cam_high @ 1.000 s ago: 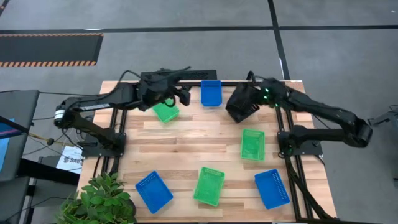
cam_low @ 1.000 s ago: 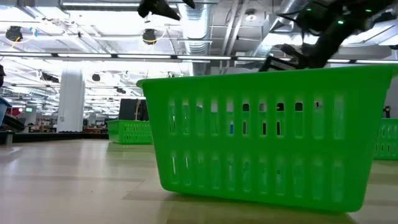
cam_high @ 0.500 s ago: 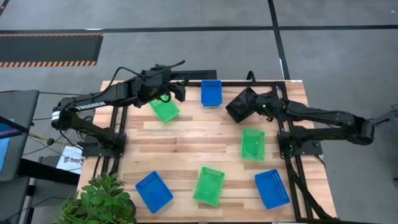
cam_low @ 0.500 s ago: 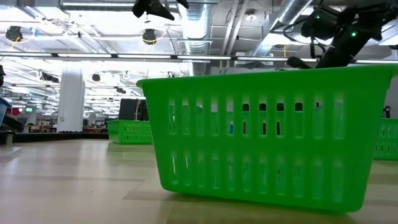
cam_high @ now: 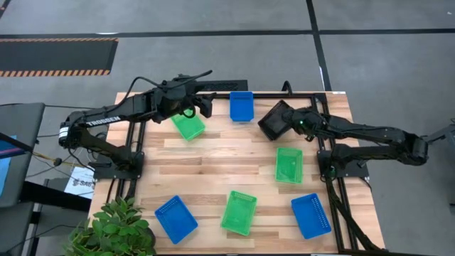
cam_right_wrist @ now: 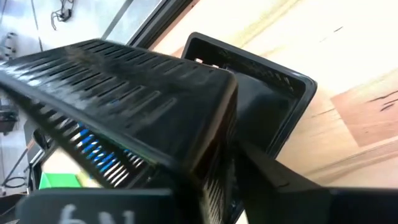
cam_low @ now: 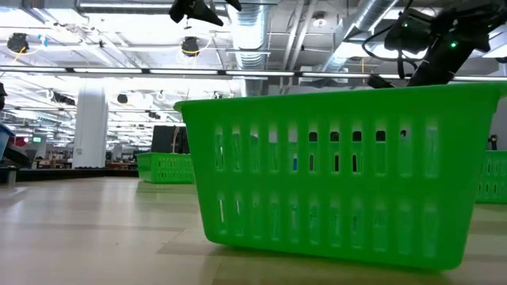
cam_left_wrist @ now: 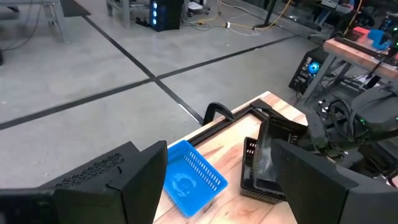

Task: Stack baskets by color
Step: Stack the left black bin on the right black bins, then stack the middle green bin on the top green bin

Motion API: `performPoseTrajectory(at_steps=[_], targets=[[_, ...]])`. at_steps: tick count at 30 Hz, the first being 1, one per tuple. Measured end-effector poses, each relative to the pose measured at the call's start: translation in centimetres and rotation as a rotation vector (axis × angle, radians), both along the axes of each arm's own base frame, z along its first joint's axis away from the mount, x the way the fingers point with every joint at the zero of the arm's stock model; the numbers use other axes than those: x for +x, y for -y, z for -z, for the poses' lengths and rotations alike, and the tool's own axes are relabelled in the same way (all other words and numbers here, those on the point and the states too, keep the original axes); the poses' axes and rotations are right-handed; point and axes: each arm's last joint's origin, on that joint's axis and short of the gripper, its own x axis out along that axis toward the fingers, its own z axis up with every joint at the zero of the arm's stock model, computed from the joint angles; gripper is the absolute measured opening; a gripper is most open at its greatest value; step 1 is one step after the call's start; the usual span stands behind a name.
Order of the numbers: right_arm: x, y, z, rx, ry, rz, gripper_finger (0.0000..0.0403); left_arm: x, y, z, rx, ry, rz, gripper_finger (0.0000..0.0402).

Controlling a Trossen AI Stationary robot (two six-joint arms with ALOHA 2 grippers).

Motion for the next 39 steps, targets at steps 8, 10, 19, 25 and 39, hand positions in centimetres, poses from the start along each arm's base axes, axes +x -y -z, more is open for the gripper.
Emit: performPoseTrajectory(at_steps=[8, 10, 19, 25, 39], targets=[[0.1, 0.0, 0.0, 0.009, 0.004, -0.020, 0.0176, 0.0, 0.0, 0.0, 0.002, 0.000, -0.007, 0.0274], [0.1, 0.0, 0.0, 0.000, -0.009, -0.037, 0.0186, 0.0, 0.0, 0.0, 0.002, 0.000, -0.008, 0.0274], [-0.5, -0.4, -0.6, -0.086, -0.119, -0.243, 0.0202, 0.0, 0.0, 0.0, 0.003, -0.001, -0.009, 0.0274], [-0.8, -0.7, -1.4, -0.165, -0.122, -0.379, 0.0193, -0.1, 0.0, 0.3, -0.019, -0.045, 0.080, 0.0274], [-1.3, -6.3, -0.7, 0.254, -0.028, -0.810, 0.0169, -2.9, 0.3, 3.9, -0.345, -0.423, 0.226, 0.0274]])
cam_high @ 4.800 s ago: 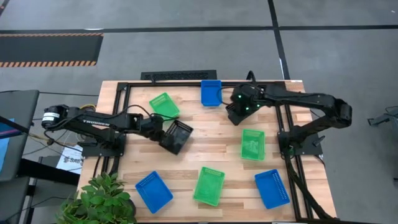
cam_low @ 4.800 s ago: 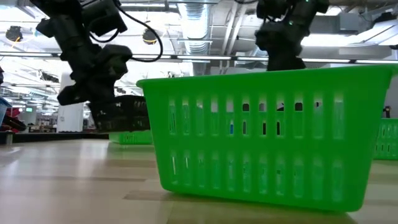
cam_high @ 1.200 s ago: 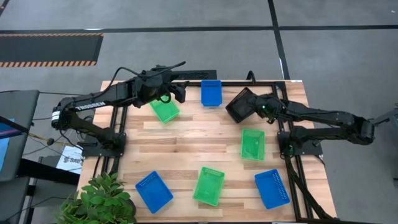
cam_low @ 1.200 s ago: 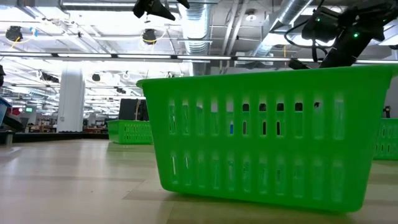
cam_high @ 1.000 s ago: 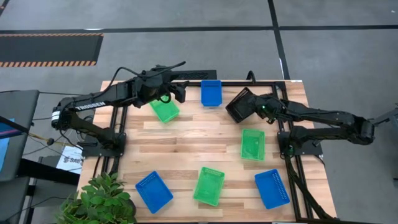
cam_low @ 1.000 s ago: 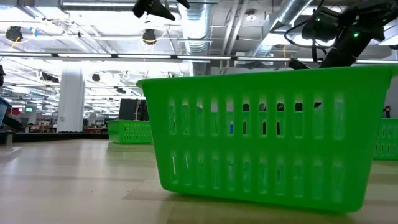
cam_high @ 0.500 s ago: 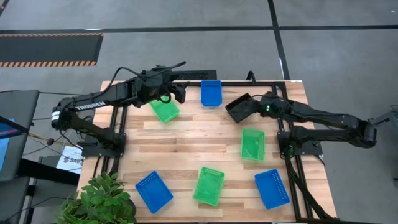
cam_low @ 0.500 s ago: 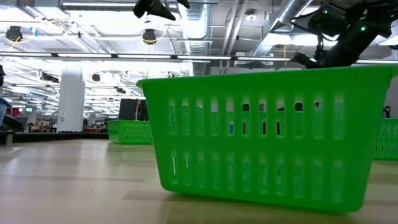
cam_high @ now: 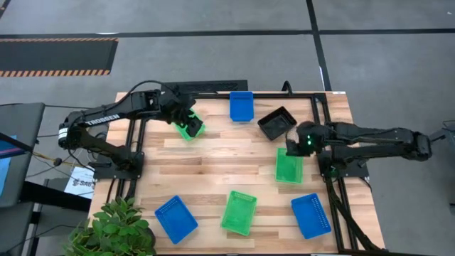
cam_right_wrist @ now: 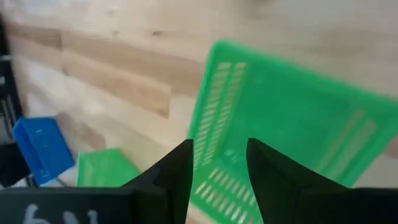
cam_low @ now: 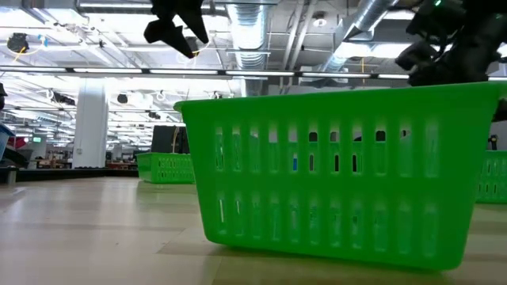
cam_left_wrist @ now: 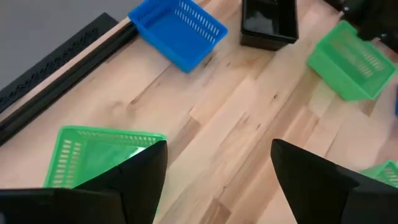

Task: Stack baskets by color
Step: Stack the middle green bin on the top green bin

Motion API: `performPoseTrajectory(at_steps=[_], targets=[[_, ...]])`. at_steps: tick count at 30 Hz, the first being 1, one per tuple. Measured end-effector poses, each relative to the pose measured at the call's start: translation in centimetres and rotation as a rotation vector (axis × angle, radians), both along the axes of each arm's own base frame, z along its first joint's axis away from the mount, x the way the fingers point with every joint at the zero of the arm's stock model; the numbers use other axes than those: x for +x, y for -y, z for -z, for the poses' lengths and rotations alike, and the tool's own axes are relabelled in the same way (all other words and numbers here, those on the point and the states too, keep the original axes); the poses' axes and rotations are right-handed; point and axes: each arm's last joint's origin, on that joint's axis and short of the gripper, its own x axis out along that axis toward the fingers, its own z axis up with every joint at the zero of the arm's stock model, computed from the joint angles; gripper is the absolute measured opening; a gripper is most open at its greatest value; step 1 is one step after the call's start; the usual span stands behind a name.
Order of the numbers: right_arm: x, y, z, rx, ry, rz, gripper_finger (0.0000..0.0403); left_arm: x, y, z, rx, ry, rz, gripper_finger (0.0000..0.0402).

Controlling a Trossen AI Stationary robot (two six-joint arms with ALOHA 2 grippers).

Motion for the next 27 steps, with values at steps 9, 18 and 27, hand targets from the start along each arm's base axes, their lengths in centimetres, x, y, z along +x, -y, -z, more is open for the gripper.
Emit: performPoseTrajectory(at_steps=[9, 18, 27], targets=[[-0.3, -2.1, -5.4, -0.046, -0.083, -0.052, 0.0165, -0.1, -0.3, 0.0, 0.002, 0.002, -0.013, 0.0274], [-0.4, -3.7, -4.3, -0.049, -0.498, -0.031, 0.0166, 0.0, -0.9, -0.2, 0.010, 0.030, -0.037, 0.0274], [1.6, -4.5, -1.0, -0.090, -0.647, -0.026, 0.0208, 0.0, -1.0, -0.3, 0.013, 0.042, -0.037, 0.0274]])
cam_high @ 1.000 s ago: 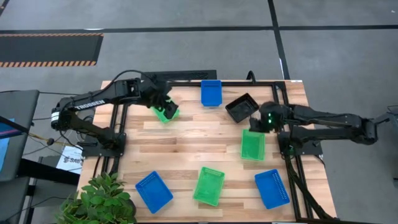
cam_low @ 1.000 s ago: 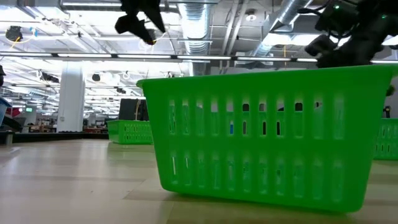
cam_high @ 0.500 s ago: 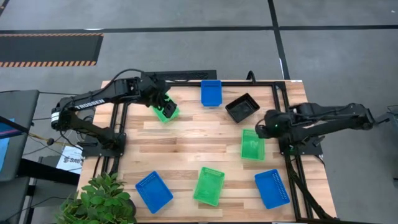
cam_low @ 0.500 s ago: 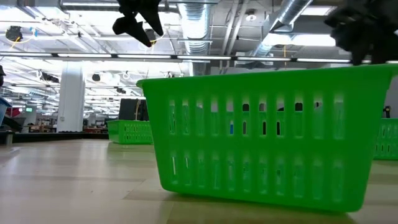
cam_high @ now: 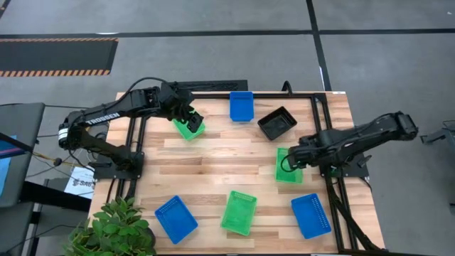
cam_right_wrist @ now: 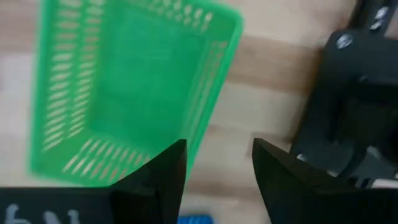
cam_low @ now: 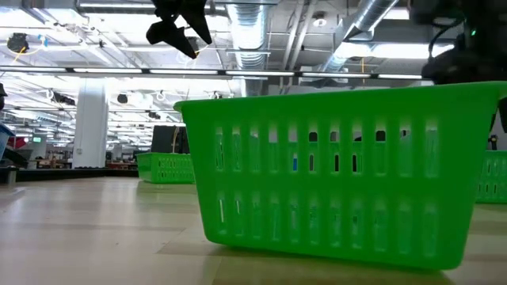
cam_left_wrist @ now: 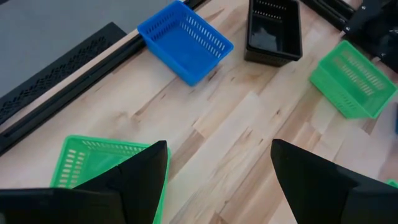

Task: Stack baskets by color
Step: Stack the middle green bin on the top green bin

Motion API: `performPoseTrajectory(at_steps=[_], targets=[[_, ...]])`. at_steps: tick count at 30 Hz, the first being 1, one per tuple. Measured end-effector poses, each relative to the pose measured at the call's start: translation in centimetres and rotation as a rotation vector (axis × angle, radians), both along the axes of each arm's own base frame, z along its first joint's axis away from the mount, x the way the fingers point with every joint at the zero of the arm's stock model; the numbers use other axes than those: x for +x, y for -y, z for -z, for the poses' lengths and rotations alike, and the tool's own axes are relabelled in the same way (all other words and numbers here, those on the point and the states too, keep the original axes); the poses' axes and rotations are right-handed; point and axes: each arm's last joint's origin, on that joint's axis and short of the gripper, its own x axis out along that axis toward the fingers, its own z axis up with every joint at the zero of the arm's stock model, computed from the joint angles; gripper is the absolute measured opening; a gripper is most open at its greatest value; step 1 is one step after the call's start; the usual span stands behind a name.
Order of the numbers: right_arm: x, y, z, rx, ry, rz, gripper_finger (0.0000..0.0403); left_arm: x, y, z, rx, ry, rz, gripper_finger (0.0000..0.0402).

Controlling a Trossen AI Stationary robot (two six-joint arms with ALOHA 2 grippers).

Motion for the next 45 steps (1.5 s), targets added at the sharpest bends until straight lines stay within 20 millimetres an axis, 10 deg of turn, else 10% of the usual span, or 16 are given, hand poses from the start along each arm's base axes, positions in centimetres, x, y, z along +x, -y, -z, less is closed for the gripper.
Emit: performPoseTrajectory(at_steps=[15, 28, 36, 45], targets=[[0.3, 0.3, 4.7, -0.018, 0.068, 0.066, 0.0208, 0.0, 0.0, 0.0, 0.005, -0.003, -0.005, 0.0274], [1.5, 0.4, 5.5, -0.012, 0.085, 0.003, 0.0016, -0.3, -0.1, 0.2, 0.003, -0.033, -0.042, 0.0274], [4.5, 1.3, 1.6, -0.034, 0.266, -0.054, 0.0011, -0.9, 0.0, 0.4, -0.056, -0.059, -0.099, 0.0274], [10.9, 9.0, -2.8, -0.230, 0.531, -0.219, 0.0010, -3.0, 0.6, -0.7, -0.079, -0.029, -0.158, 0.0274]])
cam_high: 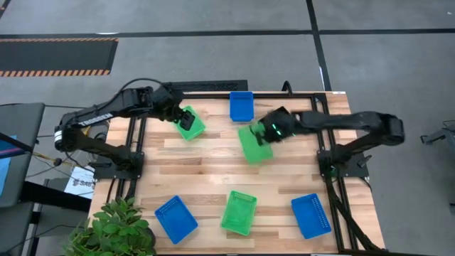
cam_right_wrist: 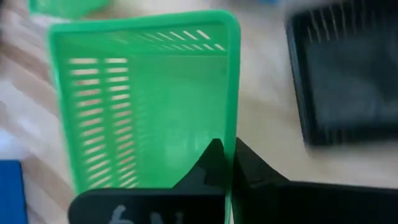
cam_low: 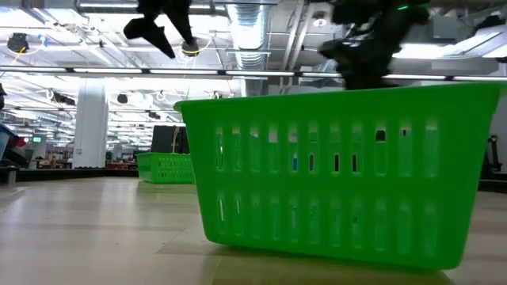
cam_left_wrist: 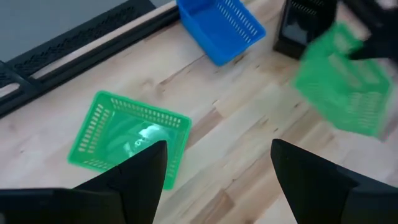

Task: Stack baskets by color
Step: Stack the middle green bin on the top green bin

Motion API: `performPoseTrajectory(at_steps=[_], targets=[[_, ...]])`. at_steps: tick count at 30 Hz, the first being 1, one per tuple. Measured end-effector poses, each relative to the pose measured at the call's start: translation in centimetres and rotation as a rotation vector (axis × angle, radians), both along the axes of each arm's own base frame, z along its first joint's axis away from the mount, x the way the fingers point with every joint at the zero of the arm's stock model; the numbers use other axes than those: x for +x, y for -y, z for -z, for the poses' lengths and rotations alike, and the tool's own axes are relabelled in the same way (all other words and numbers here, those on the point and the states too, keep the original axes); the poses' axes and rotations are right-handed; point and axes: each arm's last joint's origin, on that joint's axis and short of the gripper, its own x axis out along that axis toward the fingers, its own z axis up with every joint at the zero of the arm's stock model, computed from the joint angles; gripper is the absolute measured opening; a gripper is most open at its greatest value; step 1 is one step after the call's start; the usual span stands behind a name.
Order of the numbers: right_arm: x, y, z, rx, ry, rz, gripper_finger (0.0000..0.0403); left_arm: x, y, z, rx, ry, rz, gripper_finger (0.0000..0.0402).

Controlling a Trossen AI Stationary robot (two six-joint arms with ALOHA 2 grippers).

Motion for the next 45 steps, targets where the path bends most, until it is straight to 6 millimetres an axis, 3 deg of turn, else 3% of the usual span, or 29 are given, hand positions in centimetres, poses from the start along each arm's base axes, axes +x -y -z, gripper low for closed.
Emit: performPoseTrajectory(at_steps=[5, 12, 18, 23, 29, 34, 39, 45], targets=[[5.4, 4.7, -2.0, -0.119, 0.021, -0.135, 0.0015, -2.2, 0.6, -1.6, 0.029, 0.095, -0.077, 0.0274], [13.4, 8.8, -3.6, -0.221, 0.090, -0.320, 0.0015, -4.7, 1.2, -3.1, 0.075, 0.186, -0.164, 0.0274], [18.6, 10.6, -3.2, -0.254, 0.140, -0.405, 0.0015, -5.5, 1.4, -3.5, 0.081, 0.215, -0.168, 0.0274], [21.7, 11.3, -2.5, -0.307, 0.182, -0.437, 0.0016, -5.7, 1.5, -3.6, 0.074, 0.224, -0.173, 0.0274], [24.1, 12.4, -1.3, -0.344, 0.212, -0.445, 0.0017, -5.9, 1.6, -3.7, 0.075, 0.230, -0.175, 0.0274], [25.2, 12.9, 1.1, -0.322, 0.178, -0.450, 0.0018, -6.0, 1.6, -3.7, 0.071, 0.231, -0.180, 0.0274], [25.1, 12.7, 2.7, -0.274, 0.111, -0.457, 0.0020, -6.0, 1.6, -3.6, 0.069, 0.227, -0.182, 0.0274], [24.3, 12.7, 2.7, -0.285, 0.007, -0.426, 0.0019, -6.0, 1.5, -3.7, 0.096, 0.221, -0.205, 0.0274]])
